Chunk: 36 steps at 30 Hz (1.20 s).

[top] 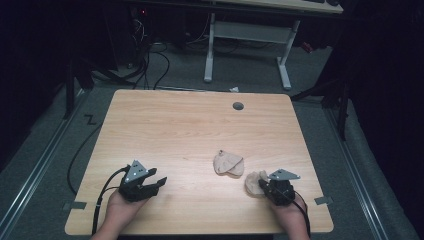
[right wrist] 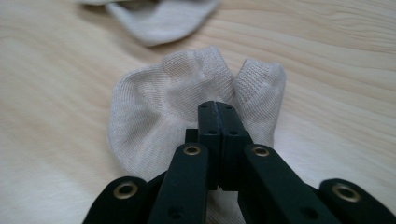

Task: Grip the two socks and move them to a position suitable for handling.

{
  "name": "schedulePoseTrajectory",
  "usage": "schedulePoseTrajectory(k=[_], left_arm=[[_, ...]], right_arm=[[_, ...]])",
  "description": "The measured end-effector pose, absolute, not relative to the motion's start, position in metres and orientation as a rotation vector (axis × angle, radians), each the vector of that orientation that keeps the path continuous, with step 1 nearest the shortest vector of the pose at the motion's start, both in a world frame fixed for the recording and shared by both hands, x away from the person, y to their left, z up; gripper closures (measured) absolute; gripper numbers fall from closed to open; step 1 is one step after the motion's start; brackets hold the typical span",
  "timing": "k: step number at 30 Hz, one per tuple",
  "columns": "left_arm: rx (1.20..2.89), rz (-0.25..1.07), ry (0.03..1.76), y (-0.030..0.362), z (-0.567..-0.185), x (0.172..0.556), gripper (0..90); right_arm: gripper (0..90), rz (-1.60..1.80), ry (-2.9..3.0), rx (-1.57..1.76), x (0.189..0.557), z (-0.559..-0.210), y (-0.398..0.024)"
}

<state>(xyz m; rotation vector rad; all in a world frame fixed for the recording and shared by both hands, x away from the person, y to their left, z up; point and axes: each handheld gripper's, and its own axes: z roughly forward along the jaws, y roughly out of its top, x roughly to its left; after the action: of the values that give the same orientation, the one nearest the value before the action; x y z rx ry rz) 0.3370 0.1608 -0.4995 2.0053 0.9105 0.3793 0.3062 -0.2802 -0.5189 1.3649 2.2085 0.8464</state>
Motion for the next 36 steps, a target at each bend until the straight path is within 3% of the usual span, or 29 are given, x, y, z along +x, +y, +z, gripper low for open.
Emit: schedulePoseTrajectory(k=[13,23,30,36], left_arm=[[2.002,0.347,0.901,0.154,-0.499,0.343,46.5],[2.006,0.367,0.911,0.165,-0.498,0.333,45.9],[2.000,0.378,0.953,0.179,-0.500,0.329,45.5],[2.000,0.390,0.973,0.185,-0.501,0.325,45.3]], right_arm=[[89.9,0.919,2.387,1.145,0.286,-0.520,-0.210],[89.0,0.939,2.487,0.915,0.298,-0.522,-0.136],[87.9,0.961,2.508,0.832,0.306,-0.523,-0.107],[75.2,0.965,2.472,0.755,0.302,-0.509,-0.092]])
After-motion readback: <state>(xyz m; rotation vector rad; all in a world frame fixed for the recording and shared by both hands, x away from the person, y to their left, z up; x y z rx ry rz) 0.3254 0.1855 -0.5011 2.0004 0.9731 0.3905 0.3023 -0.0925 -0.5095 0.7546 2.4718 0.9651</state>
